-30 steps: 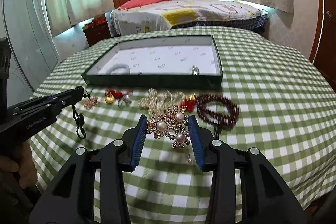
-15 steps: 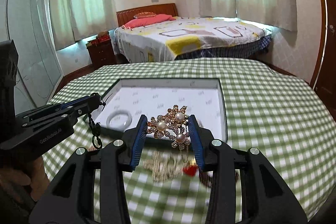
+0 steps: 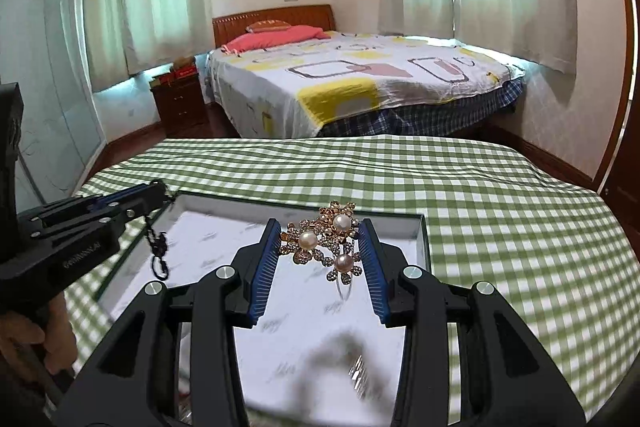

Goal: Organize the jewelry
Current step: 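Carry the pendant and brooch into the tray and open both tools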

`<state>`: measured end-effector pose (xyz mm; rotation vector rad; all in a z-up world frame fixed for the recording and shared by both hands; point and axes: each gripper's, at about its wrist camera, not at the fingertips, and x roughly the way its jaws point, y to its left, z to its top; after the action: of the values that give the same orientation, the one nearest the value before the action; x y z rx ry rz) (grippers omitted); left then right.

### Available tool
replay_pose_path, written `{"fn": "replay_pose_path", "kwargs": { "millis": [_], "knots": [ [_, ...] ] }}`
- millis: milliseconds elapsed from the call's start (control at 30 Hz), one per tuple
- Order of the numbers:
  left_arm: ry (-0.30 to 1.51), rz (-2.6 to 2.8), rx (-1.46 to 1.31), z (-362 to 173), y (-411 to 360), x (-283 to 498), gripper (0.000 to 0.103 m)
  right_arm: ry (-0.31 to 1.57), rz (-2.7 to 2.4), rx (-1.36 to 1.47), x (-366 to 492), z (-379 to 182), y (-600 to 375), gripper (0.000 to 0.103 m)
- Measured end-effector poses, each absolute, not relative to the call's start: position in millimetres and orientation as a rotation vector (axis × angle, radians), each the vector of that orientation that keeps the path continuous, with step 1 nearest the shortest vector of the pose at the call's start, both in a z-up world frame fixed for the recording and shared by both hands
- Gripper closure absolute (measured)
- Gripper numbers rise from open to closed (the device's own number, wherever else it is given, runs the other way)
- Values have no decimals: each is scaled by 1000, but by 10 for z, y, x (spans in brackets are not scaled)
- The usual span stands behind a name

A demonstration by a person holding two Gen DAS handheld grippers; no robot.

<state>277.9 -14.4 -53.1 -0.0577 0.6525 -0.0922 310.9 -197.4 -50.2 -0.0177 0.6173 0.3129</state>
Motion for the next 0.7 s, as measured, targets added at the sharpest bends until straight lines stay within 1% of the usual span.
{"fn": "replay_pose_path", "kwargs": {
  "millis": [300,467,700],
  "knots": [
    [803,-50,-71,-943,71,3386,86,762,285,-45,3691,-838,-1978,64],
    [885,-38,-90,-1126,155,3511,86,886,283,-22,3900,-1065,-2004,64],
    [997,-43,-160,-1300,254,3608,85,998,280,30,4016,-1264,-2051,63]
  ]
}}
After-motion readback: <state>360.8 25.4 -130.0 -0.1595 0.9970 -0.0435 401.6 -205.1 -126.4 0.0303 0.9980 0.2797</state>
